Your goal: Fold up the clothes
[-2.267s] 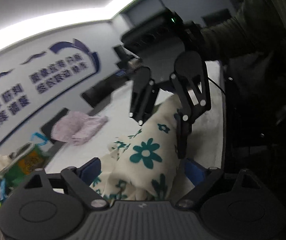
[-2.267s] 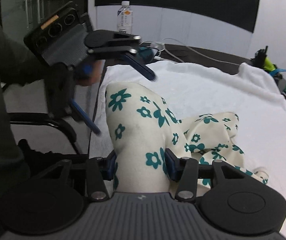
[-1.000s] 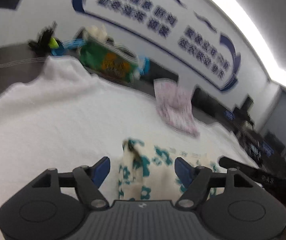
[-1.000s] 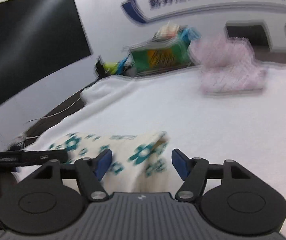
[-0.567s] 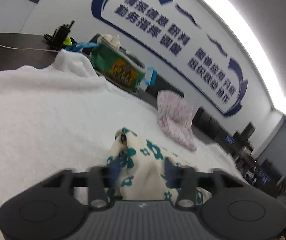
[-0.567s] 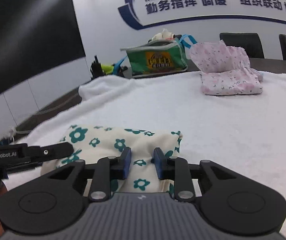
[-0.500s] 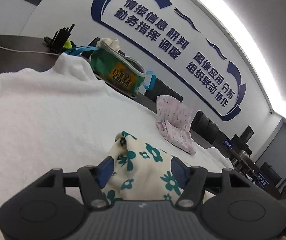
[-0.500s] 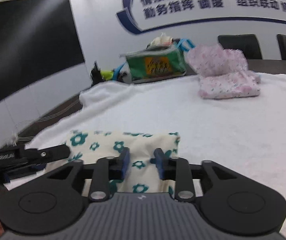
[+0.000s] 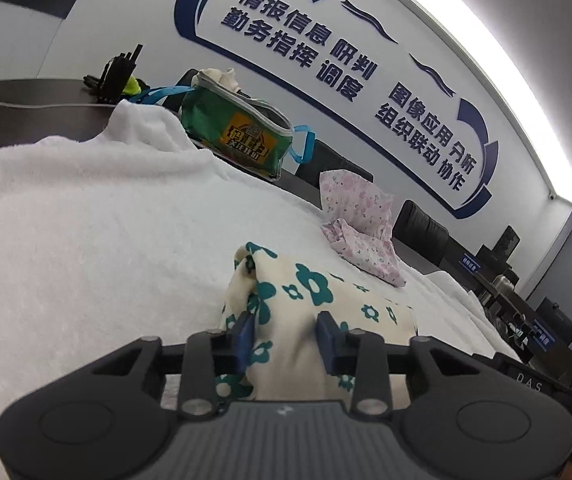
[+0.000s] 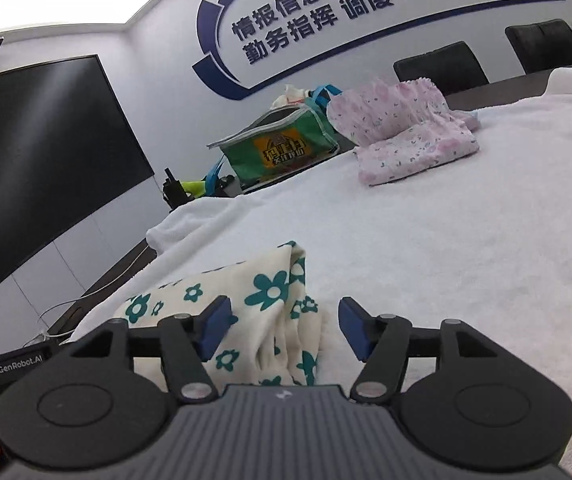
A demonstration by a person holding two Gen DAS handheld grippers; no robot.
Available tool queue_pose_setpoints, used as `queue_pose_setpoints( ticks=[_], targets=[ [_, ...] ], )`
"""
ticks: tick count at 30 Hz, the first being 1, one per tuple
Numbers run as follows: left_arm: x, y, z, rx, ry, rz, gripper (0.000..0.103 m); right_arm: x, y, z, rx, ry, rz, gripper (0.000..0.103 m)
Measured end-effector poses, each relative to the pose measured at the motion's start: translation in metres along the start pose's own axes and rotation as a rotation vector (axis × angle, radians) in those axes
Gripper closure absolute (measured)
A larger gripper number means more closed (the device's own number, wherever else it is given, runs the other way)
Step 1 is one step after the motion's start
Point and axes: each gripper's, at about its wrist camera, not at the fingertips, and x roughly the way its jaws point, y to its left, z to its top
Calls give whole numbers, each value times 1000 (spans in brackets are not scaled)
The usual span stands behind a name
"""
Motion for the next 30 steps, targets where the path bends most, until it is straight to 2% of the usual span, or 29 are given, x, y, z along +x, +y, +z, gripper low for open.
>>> queue_pose_setpoints(
  ticks=[3, 6, 8, 9, 10, 11, 12, 14, 15, 16, 17, 20, 21, 24, 26, 28, 30],
  targets=[
    [-1, 0, 1, 0, 0, -4, 72, 0, -4, 0, 20, 1, 15, 43],
    [-2, -2, 2, 2, -1, -2, 75, 1, -3, 0, 19, 13, 26, 55],
    [-7, -1, 7, -2, -11, -8, 75, 1, 0, 1, 12, 17, 30, 57],
    [-10, -2, 10, 10, -29, 0, 70, 1, 1, 1, 9, 19, 31, 57],
    [-12, -3, 14, 11, -44, 12, 56, 1, 2, 2, 5, 21, 33, 56],
    [-12, -4, 18, 2, -59, 29, 48, 0, 3, 4, 6, 15, 32, 53],
    [-9, -5, 22, -9, -53, 37, 44, -1, 5, 6, 8, 8, 31, 45],
    [4, -5, 28, -39, -1, 37, 50, 6, 7, 13, 28, 11, 20, 38],
    [11, -5, 32, -53, 25, 37, 74, 11, 8, 17, 37, 20, 16, 38],
    [18, -5, 34, -64, 61, 34, 91, 18, 8, 19, 52, 40, 19, 39],
    [25, -4, 33, -76, 88, 33, 91, 25, 9, 21, 68, 60, 24, 42],
    [36, 7, 30, -146, 122, 28, 92, 43, 11, 25, 122, 118, 30, 80],
    [38, 12, 30, -171, 131, 16, 90, 48, 8, 24, 148, 132, 19, 81],
    [35, 21, 32, -204, 135, -13, 83, 60, -2, 20, 222, 162, 3, 81],
    [22, 19, 37, -184, 129, -9, 68, 55, -8, 19, 247, 161, 8, 75],
    [10, 16, 40, -150, 132, -3, 35, 40, -6, 21, 227, 145, 4, 56],
    [4, 14, 42, -112, 158, 11, 21, 25, -5, 23, 202, 135, 2, 44]
  ],
)
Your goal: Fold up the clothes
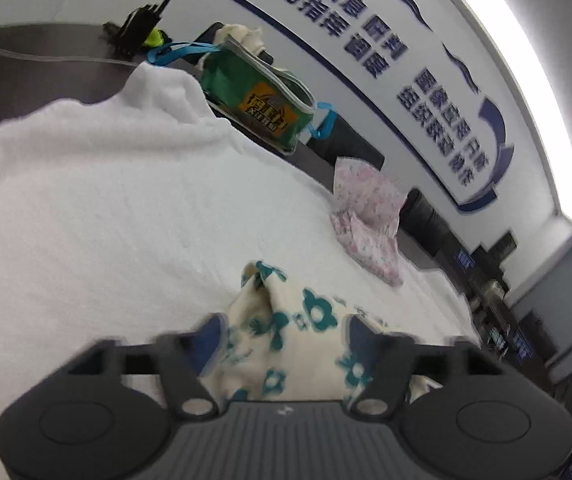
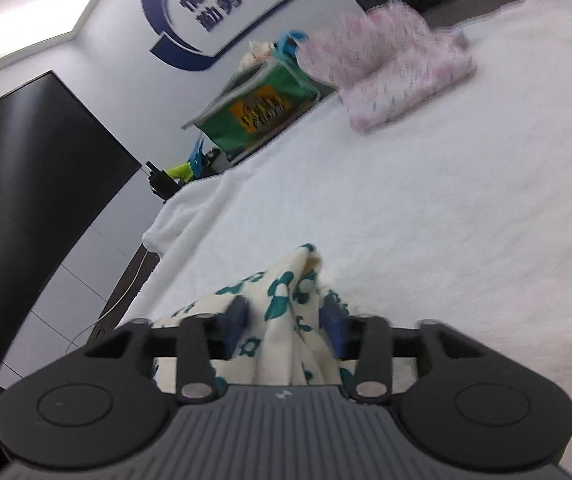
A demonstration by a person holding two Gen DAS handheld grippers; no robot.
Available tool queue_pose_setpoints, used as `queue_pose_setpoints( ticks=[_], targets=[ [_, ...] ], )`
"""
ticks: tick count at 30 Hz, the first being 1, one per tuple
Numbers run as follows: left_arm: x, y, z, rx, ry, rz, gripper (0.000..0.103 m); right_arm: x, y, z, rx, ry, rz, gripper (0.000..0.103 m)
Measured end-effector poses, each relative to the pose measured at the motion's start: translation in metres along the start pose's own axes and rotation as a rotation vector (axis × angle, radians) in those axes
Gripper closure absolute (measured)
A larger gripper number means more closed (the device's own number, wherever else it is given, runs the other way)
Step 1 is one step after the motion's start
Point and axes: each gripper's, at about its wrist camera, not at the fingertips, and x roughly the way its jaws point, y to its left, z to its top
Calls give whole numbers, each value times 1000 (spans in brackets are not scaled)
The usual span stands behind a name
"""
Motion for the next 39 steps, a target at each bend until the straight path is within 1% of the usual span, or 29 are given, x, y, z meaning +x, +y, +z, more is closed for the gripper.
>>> queue_pose_setpoints(
  ticks=[1, 3, 5, 6, 7, 8, 9, 10, 11, 12, 15, 16, 19, 21, 24, 27, 30, 33, 36, 39],
  targets=[
    [1, 1, 0, 5, 21, 10, 22, -6, -2, 0, -7, 13, 12, 38],
    [7, 7, -1, -34, 70, -12, 23, -9, -11, -1, 28, 64, 36, 38],
    [17, 14, -2, -99, 130, -77, 35, -4, -20, -3, 77, 114, 69, 38],
    [23, 18, -3, -129, 154, -105, 45, 0, -24, -5, 107, 135, 88, 38],
    [27, 21, -3, -151, 162, -118, 45, 3, -28, -6, 135, 146, 110, 38],
    [29, 23, -2, -167, 163, -129, 47, 6, -30, -6, 147, 147, 124, 38],
    [31, 26, -1, -182, 170, -145, 54, 8, -31, -6, 156, 147, 136, 38],
    [33, 30, 0, -205, 178, -166, 62, 11, -33, -4, 168, 153, 151, 40],
    [35, 33, 1, -237, 187, -191, 66, 12, -34, -3, 189, 157, 164, 45],
    [36, 35, 1, -254, 189, -205, 69, 14, -38, -3, 220, 167, 181, 54],
    [32, 32, -1, -243, 173, -207, 76, 16, -43, -3, 273, 180, 224, 73],
    [29, 30, -1, -243, 166, -213, 77, 14, -42, -4, 277, 175, 230, 77],
    [19, 25, 6, -260, 144, -250, 78, 5, -34, -3, 275, 150, 260, 79],
    [13, 17, 18, -238, 116, -266, 78, -2, -28, 0, 268, 128, 283, 80],
    [9, -3, 47, -194, 71, -263, 78, -11, -11, 15, 220, 82, 306, 80],
    [10, -21, 83, -166, 29, -255, 78, -10, 8, 45, 178, 44, 323, 80],
    [20, -35, 125, -149, 1, -238, 78, 4, 25, 83, 151, 16, 352, 80],
    [38, -42, 163, -99, -14, -200, 77, 27, 39, 115, 131, -8, 364, 80],
    [67, -38, 194, -76, -34, -170, 77, 59, 42, 141, 129, -14, 368, 80],
    [105, -21, 220, -83, -28, -157, 77, 96, 40, 159, 126, -11, 363, 80]
  ],
)
